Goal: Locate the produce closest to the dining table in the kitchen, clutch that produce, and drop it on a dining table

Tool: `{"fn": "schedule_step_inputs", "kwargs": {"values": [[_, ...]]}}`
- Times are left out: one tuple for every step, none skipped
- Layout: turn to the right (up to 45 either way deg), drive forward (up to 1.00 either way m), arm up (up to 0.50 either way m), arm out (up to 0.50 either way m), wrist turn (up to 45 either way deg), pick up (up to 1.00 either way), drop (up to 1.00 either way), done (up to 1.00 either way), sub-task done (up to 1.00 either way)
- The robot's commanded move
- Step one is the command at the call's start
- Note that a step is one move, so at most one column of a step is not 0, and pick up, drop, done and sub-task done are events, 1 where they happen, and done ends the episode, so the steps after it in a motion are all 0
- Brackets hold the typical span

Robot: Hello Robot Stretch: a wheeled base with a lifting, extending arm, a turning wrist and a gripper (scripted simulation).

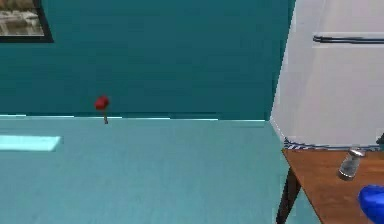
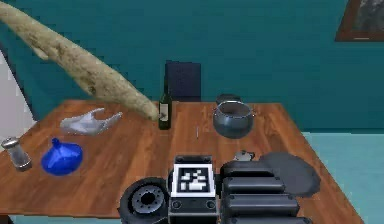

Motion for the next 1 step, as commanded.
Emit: {"fn": "schedule_step_inputs", "kwargs": {"values": [[12.0,0.0,0.0,0.0,0.0,0.0,0.0,0.0,0.0]]}}
